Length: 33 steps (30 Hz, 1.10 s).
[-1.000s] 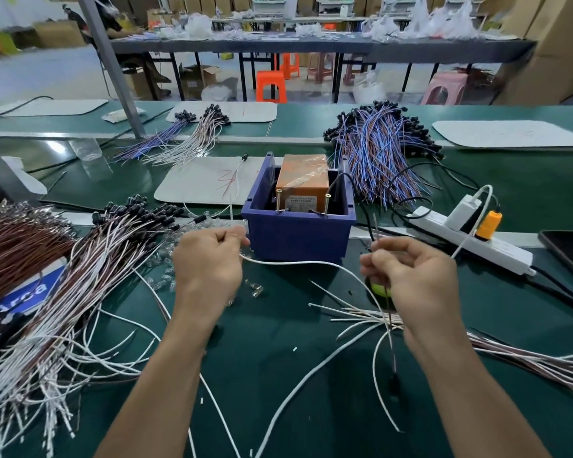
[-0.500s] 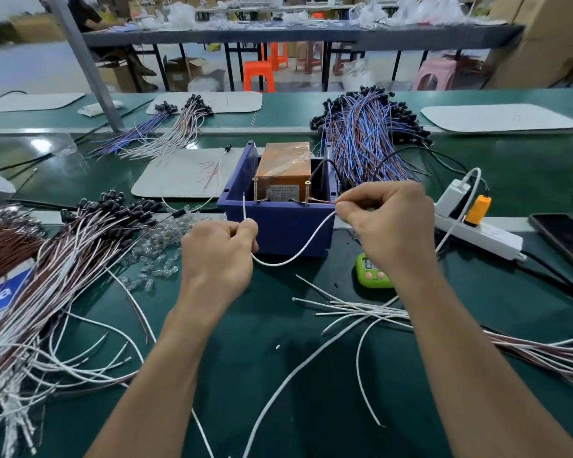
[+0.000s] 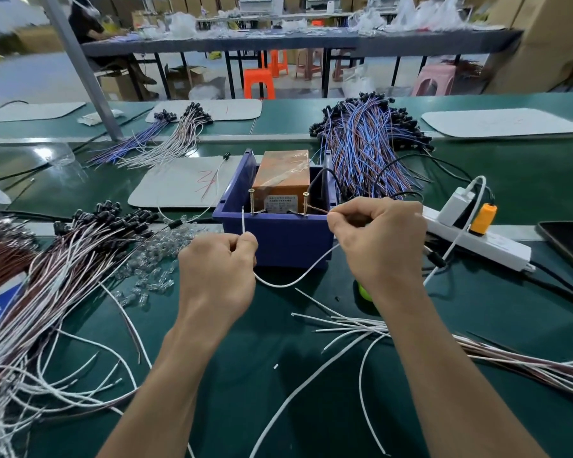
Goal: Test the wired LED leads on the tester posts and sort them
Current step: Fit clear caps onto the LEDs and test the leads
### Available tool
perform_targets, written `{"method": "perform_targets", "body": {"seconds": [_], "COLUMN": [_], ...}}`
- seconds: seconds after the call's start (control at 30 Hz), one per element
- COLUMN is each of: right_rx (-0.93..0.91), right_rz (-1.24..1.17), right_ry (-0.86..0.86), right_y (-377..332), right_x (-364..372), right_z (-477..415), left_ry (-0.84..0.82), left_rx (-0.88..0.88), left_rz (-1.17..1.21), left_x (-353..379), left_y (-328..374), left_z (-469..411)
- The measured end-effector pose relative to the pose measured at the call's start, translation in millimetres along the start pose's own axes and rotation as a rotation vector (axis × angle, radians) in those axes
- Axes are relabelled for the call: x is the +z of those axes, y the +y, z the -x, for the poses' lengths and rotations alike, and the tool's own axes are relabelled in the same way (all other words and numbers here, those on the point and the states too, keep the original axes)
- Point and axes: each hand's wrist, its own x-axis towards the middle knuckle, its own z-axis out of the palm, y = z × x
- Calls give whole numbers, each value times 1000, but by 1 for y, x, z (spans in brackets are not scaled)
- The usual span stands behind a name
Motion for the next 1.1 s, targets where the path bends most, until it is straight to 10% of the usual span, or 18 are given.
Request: {"method": "perform_targets", "body": {"seconds": [1.1], "right_rx": [-14], "right_rz": [-109], "right_ry": [17], "right_y": [-9], "right_x": [-1], "right_z": [11], "left_ry": [175], "left_rx": [76], "left_rz": [60], "left_x": [1], "left_y": [-2], "left_z": [13]}}
